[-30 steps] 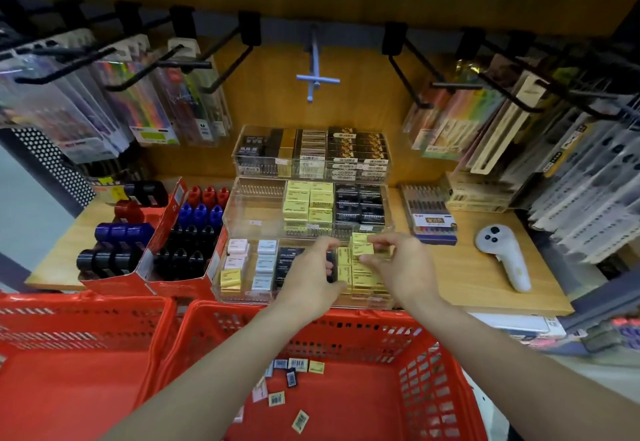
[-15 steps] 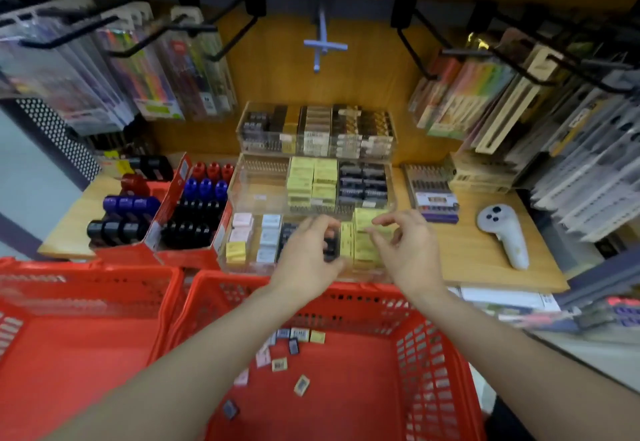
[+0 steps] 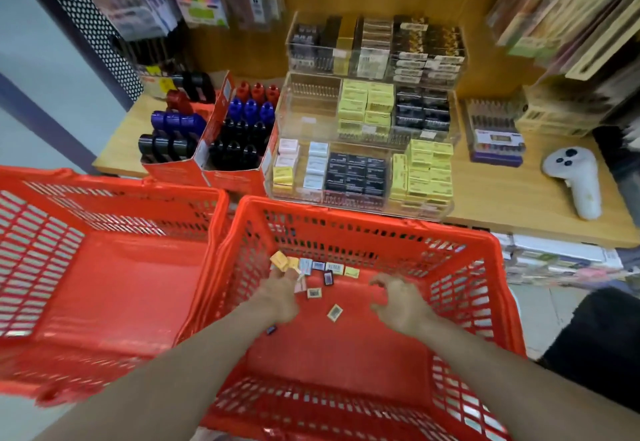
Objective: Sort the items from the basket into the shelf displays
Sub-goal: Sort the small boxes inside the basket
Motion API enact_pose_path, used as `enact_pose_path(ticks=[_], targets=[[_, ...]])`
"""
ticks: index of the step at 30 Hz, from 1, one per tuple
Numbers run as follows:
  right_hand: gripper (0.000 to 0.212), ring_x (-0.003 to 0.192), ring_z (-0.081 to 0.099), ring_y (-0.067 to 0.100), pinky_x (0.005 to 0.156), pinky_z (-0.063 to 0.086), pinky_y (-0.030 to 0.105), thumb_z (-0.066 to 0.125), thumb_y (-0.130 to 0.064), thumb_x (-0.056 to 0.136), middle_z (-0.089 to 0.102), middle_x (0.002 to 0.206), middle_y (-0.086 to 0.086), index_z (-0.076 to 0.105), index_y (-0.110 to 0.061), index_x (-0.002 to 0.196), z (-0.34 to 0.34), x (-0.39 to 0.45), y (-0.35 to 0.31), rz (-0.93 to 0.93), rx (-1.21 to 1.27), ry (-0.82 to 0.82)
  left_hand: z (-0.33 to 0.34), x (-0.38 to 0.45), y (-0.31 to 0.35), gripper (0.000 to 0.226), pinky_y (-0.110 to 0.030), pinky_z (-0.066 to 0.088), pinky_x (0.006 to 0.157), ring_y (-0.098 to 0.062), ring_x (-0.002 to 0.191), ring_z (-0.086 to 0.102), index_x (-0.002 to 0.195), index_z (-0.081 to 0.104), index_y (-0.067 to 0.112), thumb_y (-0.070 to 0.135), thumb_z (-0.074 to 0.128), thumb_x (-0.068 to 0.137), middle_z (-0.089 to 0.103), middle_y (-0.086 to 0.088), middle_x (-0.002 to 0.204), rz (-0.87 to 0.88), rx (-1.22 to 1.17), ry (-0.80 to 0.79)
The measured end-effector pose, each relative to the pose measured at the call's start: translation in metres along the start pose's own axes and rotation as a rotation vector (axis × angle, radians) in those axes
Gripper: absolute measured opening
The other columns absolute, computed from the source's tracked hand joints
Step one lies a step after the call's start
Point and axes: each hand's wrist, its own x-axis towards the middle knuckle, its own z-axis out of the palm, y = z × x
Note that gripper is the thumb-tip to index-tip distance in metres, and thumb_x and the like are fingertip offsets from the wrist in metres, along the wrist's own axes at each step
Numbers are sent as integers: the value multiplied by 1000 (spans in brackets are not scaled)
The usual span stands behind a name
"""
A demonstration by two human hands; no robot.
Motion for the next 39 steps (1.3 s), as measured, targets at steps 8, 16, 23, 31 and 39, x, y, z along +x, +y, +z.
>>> enact_pose_path(ticks=[8,16,23,31,39], targets=[[87,142,27,25,115,22,35,64,-45,87,20,157,5,14,-25,155,68,72,12,-249,-489,-46,47,67,-3,73,-45,29,116,-30,147,18,153,24,20,-2,53,90,20,-4,160,314,316,-1],[86,137,28,25,111,28,36,66,-38,86,25,153,0,14,-24,153,93,105,1,-183,-319,19,75,104,-8,44,-35,27,112,-28,139,29,142,36,7,13,41,99,42,-11,146,269,355,196],[69,127,34,28,97,44,43,60,-56,86,33,139,4,32,-28,142,112,103,-17,63,-153,128,83,81,-6,18,-23,40,82,-20,97,55,104,62,7,12,66,87,60,-6,102,34,-595,352],[40,109,40,32,90,40,40,53,-40,97,45,131,5,48,-31,136,139,112,-10,36,1,266,70,72,-16,33,-23,51,62,-13,69,55,89,63,6,-14,39,80,56,-4,72,-440,-1765,-70],[38,98,56,24,88,45,36,73,-16,79,60,103,-6,60,-33,110,111,81,0,-106,358,240,83,80,-1,29,-30,55,63,-16,77,59,91,68,17,46,65,89,64,-4,88,-529,-1690,-152]])
